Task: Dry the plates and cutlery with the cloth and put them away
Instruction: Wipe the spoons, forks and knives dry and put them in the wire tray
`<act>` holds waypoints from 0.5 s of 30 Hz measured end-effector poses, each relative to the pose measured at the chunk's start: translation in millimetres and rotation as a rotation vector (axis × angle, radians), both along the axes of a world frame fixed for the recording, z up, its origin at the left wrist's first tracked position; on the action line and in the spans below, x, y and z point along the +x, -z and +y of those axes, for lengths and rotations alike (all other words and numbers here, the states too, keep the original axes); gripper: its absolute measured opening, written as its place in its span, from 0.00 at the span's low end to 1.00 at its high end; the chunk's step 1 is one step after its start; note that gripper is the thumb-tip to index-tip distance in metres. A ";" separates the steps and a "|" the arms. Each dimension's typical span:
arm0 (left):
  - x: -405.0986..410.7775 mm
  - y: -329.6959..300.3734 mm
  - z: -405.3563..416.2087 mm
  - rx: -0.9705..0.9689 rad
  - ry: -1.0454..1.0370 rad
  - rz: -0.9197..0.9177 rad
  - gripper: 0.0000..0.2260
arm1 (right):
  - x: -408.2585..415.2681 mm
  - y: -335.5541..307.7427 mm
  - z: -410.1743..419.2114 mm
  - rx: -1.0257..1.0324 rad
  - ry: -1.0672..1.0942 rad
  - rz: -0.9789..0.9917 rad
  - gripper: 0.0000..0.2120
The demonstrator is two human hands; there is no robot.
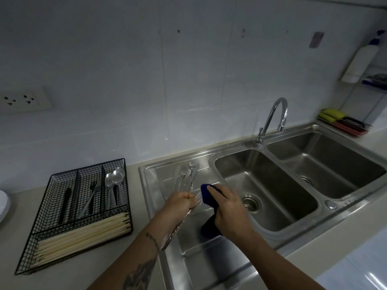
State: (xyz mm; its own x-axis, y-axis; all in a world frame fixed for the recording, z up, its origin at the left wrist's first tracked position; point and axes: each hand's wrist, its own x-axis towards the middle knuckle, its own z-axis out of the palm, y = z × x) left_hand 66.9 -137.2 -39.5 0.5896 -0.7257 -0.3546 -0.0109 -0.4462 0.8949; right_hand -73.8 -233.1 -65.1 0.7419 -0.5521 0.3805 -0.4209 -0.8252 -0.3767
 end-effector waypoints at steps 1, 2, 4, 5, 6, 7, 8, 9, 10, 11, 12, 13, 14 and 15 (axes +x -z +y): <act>0.4 1.5 -2.5 -0.008 -0.052 -0.011 0.07 | -1.5 -0.5 -3.8 0.037 0.045 -0.027 0.31; 1.2 1.5 -4.4 -0.025 -0.106 -0.020 0.06 | -3.3 -2.0 -8.5 0.077 0.092 -0.051 0.30; 3.8 0.4 -9.9 -0.053 -0.198 -0.046 0.05 | -6.1 -9.6 -18.2 0.189 0.161 -0.107 0.29; 5.0 -0.7 -13.7 -0.062 -0.236 -0.055 0.05 | -6.2 -14.7 -21.6 0.247 0.170 -0.136 0.29; 5.1 -2.9 -17.6 -0.073 -0.276 -0.054 0.04 | -5.5 -20.1 -23.4 0.292 0.162 -0.155 0.29; 5.1 -5.6 -22.1 -0.088 -0.326 -0.048 0.03 | -3.9 -25.6 -24.0 0.324 0.142 -0.163 0.29; 4.8 -8.1 -27.0 -0.098 -0.382 -0.041 0.03 | -1.7 -31.1 -23.5 0.339 0.119 -0.166 0.29; 4.2 -10.5 -31.5 -0.106 -0.435 -0.029 0.03 | 1.0 -35.7 -22.3 0.339 0.095 -0.170 0.29; 2.5 -13.2 -35.7 -0.103 -0.478 -0.018 0.02 | 3.5 -39.0 -20.9 0.327 0.073 -0.175 0.29; 0.5 -15.8 -39.2 -0.093 -0.513 -0.004 0.01 | 6.4 -41.0 -19.6 0.304 0.053 -0.178 0.29; -2.9 -19.2 -41.5 -0.078 -0.550 0.012 0.02 | 9.1 -40.5 -18.8 0.273 0.031 -0.174 0.30; -5.1 -20.9 -44.3 -0.069 -0.590 0.031 0.02 | 12.2 -38.1 -18.9 0.242 0.007 -0.154 0.31; -6.9 -23.0 -46.6 -0.062 -0.630 0.051 0.02 | 15.2 -34.5 -19.4 0.213 -0.021 -0.116 0.32; -7.8 -24.4 -48.7 -0.062 -0.671 0.084 0.01 | 18.2 -31.1 -20.3 0.179 -0.048 -0.064 0.33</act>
